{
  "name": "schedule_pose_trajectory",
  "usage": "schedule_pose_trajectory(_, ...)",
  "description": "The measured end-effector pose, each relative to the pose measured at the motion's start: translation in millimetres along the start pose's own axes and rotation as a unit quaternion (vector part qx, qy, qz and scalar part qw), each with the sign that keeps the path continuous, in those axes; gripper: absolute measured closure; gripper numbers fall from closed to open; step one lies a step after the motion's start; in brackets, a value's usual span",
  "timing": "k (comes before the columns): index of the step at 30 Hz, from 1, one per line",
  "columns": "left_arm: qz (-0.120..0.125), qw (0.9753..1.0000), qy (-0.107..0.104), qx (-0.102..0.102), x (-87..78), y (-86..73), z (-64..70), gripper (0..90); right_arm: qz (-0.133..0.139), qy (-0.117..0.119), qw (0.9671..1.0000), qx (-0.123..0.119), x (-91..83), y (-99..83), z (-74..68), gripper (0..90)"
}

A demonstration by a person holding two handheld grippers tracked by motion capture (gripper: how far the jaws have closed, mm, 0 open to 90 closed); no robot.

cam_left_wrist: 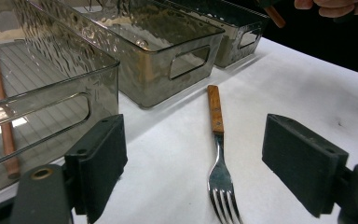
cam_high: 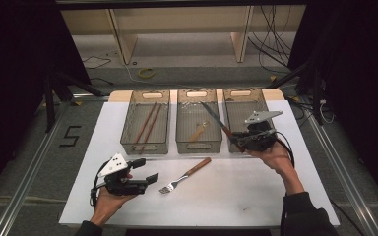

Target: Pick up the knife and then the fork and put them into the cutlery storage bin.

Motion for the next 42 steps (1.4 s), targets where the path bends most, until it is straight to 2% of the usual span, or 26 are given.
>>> schedule_pose_trajectory(10, 0.002, 1.0000, 0.001, -0.003, 0.4, -0.1, -1.2, 21.0, 0.022, -0.043, 0.9976, 0.049, -16.1, -1.6, 33.9, 77.2)
schedule_pose_trajectory(19, 0.008, 0.9999, 0.002, -0.007, -0.2, 1.0, -1.7, 21.0, 0.024, -0.070, 0.9942, 0.079, -22.8, 0.4, 58.9, 77.2)
schedule_pose_trajectory(24, 0.011, 0.9999, 0.003, -0.008, -0.6, 1.5, -1.6, 21.1, 0.021, -0.089, 0.9911, 0.097, -23.2, 3.4, 71.4, 77.2)
schedule_pose_trajectory(32, 0.010, 0.9999, 0.003, -0.003, -0.8, 1.4, -1.5, 21.1, 0.018, -0.105, 0.9867, 0.123, -20.2, 2.6, 84.7, 77.1)
schedule_pose_trajectory(37, 0.010, 0.9999, 0.004, -0.005, -0.7, 1.4, -1.9, 21.1, 0.008, -0.114, 0.9849, 0.131, -17.4, 1.1, 88.7, 77.1)
schedule_pose_trajectory(42, 0.009, 1.0000, 0.003, -0.004, -0.6, 1.1, -1.6, 21.1, -0.002, -0.121, 0.9816, 0.148, -13.1, -1.3, 94.1, 77.0)
Point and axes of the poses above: each handheld gripper's, and its own axes: x roughly forward along the jaws, y roughly out of its top, z roughly to its right, the point moved 7 cm from there along x, roughly forward along the jaws, and after that the axes turned 15 degrees about y, right-handed, at the moved point
